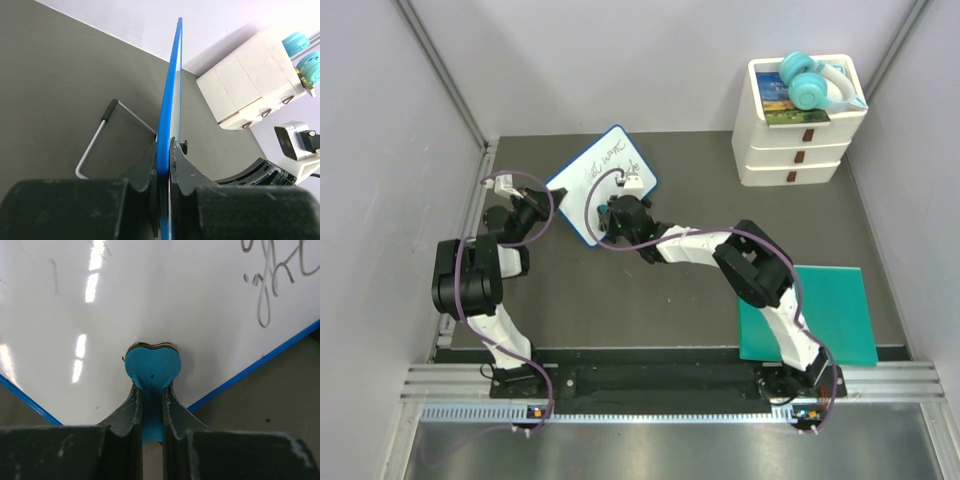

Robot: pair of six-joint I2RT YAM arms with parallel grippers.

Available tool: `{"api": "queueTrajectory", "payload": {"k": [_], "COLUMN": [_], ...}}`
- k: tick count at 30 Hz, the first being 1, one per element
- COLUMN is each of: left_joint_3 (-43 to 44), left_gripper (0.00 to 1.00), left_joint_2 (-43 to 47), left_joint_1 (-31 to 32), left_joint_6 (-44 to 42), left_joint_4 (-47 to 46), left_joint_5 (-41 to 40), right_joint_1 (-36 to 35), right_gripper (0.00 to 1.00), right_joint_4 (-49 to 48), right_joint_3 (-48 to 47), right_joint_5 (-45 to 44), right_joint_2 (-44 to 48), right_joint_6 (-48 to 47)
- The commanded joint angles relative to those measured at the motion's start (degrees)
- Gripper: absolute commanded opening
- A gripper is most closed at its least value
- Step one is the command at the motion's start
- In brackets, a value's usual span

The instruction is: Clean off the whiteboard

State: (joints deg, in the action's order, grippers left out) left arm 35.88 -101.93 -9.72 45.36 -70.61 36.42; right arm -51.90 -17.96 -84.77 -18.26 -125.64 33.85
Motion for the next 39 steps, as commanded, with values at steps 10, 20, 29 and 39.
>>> {"api": "queueTrajectory", "payload": {"k": [10, 20, 29, 39], "left_joint_3": [-1.5, -1.5, -1.6, -1.9], "left_gripper": [0.00, 0.00, 0.00, 0.00], "left_joint_2": [-1.7, -2.2, -2.3, -2.0], "left_joint_1": [0.5, 0.4, 0.4, 0.4], "left_joint_6": [-6.3, -6.0, -5.9, -5.9], "left_joint_4": [3.3, 2.8, 2.6, 2.7], "left_joint_5": [1.1, 1.4, 1.4, 1.5], "right_joint_1": [2.3, 11.8, 16.0, 16.0], "right_gripper": [0.00, 0.00, 0.00, 0.00], "right_joint_4": [5.8, 14.9, 23.0, 25.4], "right_joint_3": [-12.2, -26.9, -31.4, -17.7], "right_joint_5": [9.1, 10.6, 18.0, 21.5], "right_joint_2": [-3.5, -8.8, -14.5, -11.2], "right_joint_6": [2.1, 4.7, 10.5, 17.4]}}
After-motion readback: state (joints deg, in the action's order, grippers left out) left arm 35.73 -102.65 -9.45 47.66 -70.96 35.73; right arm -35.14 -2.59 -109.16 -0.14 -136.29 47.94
